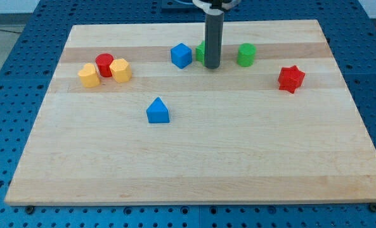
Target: Push yellow heart below yellow hexagon
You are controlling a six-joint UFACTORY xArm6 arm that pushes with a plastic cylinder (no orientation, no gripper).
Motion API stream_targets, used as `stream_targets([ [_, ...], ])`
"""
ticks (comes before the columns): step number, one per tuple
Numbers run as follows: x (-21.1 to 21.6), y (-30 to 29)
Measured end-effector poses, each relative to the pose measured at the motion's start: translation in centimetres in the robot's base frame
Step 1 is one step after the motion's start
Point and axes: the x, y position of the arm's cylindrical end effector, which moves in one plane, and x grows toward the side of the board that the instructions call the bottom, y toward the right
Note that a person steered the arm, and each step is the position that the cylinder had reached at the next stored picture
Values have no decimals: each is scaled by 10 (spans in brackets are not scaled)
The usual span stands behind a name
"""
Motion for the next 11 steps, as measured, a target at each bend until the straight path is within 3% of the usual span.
stream_targets([
  [1,18,-3],
  [3,66,-159],
  [4,106,-209],
  [5,103,-281],
  [6,77,-311],
  [7,44,-297],
  [8,35,-245],
  [11,70,-196],
])
